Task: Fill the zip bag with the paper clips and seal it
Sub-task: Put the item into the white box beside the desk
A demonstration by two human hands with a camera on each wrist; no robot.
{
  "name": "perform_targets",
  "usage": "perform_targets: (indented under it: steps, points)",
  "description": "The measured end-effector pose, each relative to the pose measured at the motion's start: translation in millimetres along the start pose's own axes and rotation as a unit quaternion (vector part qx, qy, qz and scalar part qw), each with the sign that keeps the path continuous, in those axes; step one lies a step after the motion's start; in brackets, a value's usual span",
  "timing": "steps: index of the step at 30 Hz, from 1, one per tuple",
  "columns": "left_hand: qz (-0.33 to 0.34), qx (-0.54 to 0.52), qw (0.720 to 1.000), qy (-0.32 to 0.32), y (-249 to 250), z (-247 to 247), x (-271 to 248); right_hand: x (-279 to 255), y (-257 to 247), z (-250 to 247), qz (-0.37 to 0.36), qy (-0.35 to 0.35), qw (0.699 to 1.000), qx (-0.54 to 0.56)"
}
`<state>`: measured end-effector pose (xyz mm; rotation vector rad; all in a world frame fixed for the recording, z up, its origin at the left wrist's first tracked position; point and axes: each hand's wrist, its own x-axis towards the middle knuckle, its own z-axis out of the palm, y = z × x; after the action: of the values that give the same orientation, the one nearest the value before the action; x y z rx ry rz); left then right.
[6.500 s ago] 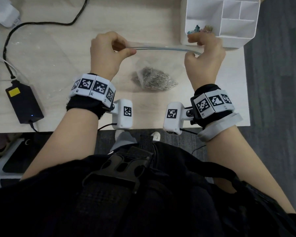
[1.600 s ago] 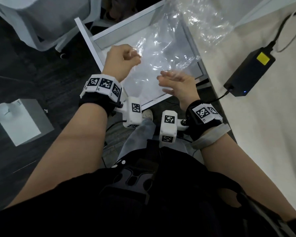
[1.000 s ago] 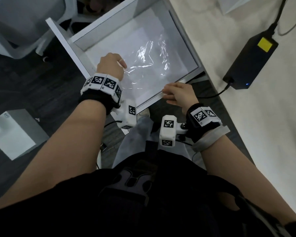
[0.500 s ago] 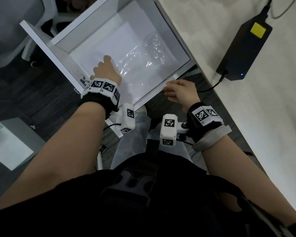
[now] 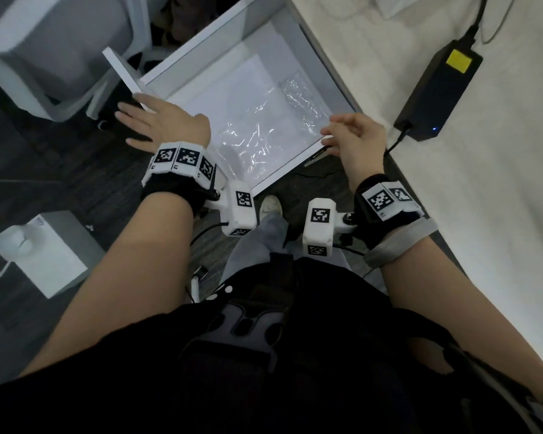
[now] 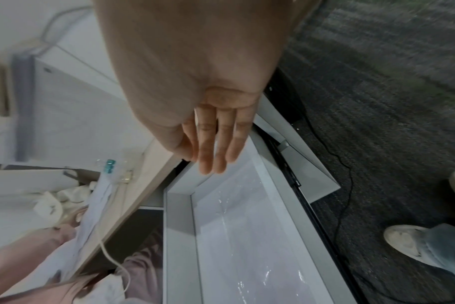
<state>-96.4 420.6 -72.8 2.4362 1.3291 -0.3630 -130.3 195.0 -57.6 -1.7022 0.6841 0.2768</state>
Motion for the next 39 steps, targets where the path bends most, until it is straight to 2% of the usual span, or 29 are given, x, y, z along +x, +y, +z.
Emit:
perform_targets:
  steps: [2, 3, 6, 9, 12, 16, 21, 28, 34, 39]
  points:
    - [-0.076, -0.05, 0.995, -0.032, -9, -1, 1, -5, -6, -5, -0.057, 0.034, 0.998, -0.021]
    - [-0.084, -0.072, 0.992, -0.06, -15, 2, 1, -7, -7, -9, -0.084, 0.057, 0.994, -0.031]
    - [-0.052, -0.1, 0.987, -0.117, -25, 7, -6, -7, -9, -23, -0.148, 0.128, 0.978, -0.076]
    - [-0.018, -0.085, 0.992, -0.095, -25, 6, -12, -2, -8, -39, -0.171, 0.174, 0.964, -0.102]
    - [0.012, -0.061, 0.992, -0.107, -13, 2, -14, 6, -4, -53, -0.182, 0.216, 0.952, -0.121]
    - [0.036, -0.089, 0.987, -0.13, 11, 4, -19, 16, 0, -64, -0.17, 0.212, 0.951, -0.146]
    - [0.098, -0.142, 0.97, -0.168, 42, 15, -28, 27, -2, -74, -0.151, 0.196, 0.957, -0.149]
    - [0.164, -0.217, 0.921, -0.28, 90, 37, -34, 35, -9, -82, -0.101, 0.198, 0.96, -0.17]
    - [0.218, -0.235, 0.88, -0.351, 128, 51, -53, 40, -10, -88, -0.094, 0.188, 0.955, -0.21]
    - [0.251, -0.207, 0.874, -0.36, 144, 56, -45, 49, -13, -93, -0.069, 0.185, 0.959, -0.203]
